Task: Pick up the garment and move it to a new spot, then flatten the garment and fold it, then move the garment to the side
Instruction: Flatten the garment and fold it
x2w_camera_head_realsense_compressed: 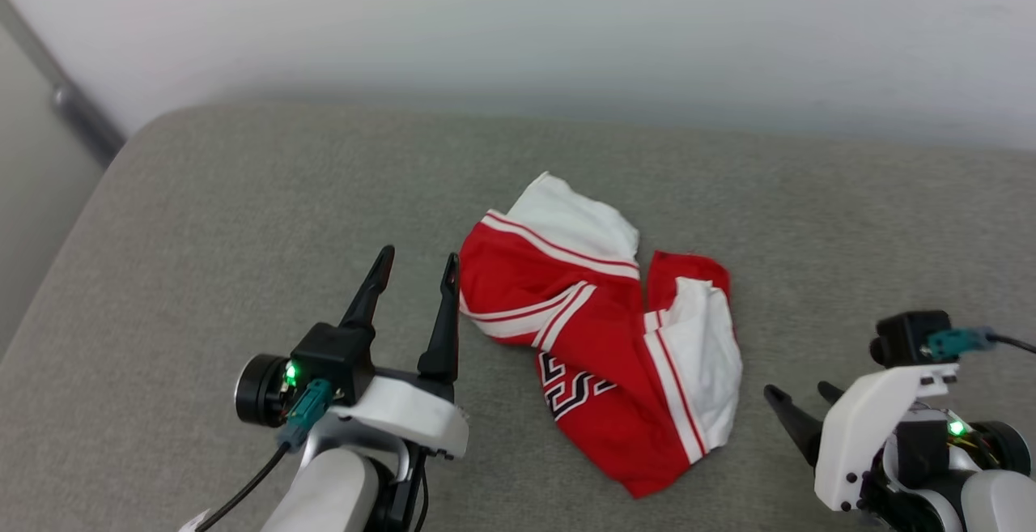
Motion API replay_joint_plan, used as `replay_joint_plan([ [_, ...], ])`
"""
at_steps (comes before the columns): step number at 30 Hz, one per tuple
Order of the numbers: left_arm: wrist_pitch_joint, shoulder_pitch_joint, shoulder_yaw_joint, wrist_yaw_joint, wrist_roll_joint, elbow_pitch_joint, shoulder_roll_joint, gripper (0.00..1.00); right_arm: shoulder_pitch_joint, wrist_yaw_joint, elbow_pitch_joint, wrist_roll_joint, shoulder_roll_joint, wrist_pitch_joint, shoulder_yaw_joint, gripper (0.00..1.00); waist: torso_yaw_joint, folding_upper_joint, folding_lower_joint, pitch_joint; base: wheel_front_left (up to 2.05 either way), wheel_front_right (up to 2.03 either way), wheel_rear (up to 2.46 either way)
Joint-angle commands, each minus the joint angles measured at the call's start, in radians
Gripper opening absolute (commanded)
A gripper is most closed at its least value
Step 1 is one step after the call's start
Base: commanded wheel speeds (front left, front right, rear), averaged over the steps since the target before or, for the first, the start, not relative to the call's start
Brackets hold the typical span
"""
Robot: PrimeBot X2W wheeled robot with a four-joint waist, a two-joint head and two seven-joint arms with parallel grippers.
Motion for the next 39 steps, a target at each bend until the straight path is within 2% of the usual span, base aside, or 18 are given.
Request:
replay_joint_plan([
  [1,-0.006,-0.022,-0.002,-0.004,0.009,-0.006,-0.003,1.00,-0.023,0.000,0.002,0.010,-0.010,0.036,0.013,1.00,0.055,0.0000,0.0000,0.060,0.00,0.00,0.00],
  [5,-0.011,-0.054,-0.015,-0.016,0.021,-0.014,-0.020,1.00,-0.064,0.000,0.033,0.019,-0.036,0.145,0.042,1.00,0.092,0.0000,0.0000,0.105,0.00,0.00,0.00],
  [13,-0.017,-0.070,0.000,-0.011,0.035,-0.012,-0.041,1.00,-0.095,0.000,0.187,0.036,-0.027,0.214,0.075,1.00,0.108,0.0000,0.0000,0.152,0.00,0.00,0.00],
  [14,-0.018,-0.071,0.002,-0.012,0.036,-0.010,-0.042,1.00,-0.097,0.000,0.203,0.039,-0.025,0.217,0.083,0.76,0.107,0.0000,0.0000,0.153,0.00,0.00,0.00],
  [15,-0.018,-0.072,0.006,-0.012,0.039,-0.010,-0.043,1.00,-0.100,0.000,0.212,0.047,-0.023,0.219,0.094,0.35,0.104,0.0000,0.0000,0.155,0.00,0.00,0.00],
  [16,-0.018,-0.073,0.009,-0.013,0.041,-0.011,-0.044,1.00,-0.104,0.000,0.214,0.051,-0.022,0.213,0.099,0.00,0.101,0.0000,0.0000,0.156,0.00,0.00,0.00],
  [20,-0.018,-0.052,0.022,-0.014,0.049,-0.008,-0.043,1.00,-0.138,0.000,0.177,0.040,-0.052,0.168,0.111,0.00,0.082,0.0000,0.0000,0.134,0.00,0.00,0.00],
  [27,-0.017,-0.005,0.044,-0.022,0.047,0.003,-0.031,1.00,-0.162,0.000,0.019,-0.017,-0.081,0.073,0.067,0.00,0.013,0.0000,0.0000,0.058,0.00,0.00,0.00],
  [31,-0.017,0.023,0.048,-0.020,0.043,0.008,-0.022,1.00,-0.116,0.000,-0.072,-0.050,-0.066,0.058,-0.020,0.00,-0.032,0.0000,0.0000,0.017,0.00,0.00,0.00],
  [34,-0.012,0.041,0.047,-0.019,0.037,0.010,-0.013,1.00,-0.055,0.000,-0.121,-0.065,-0.042,0.051,-0.124,0.00,-0.058,0.0000,0.0000,-0.006,0.00,0.00,0.00],
  [39,0.004,0.059,0.045,-0.013,0.030,0.009,-0.007,1.00,0.108,0.000,-0.078,-0.095,0.018,0.013,-0.289,0.00,-0.081,0.0000,0.0000,-0.030,0.00,0.00,0.00],
])
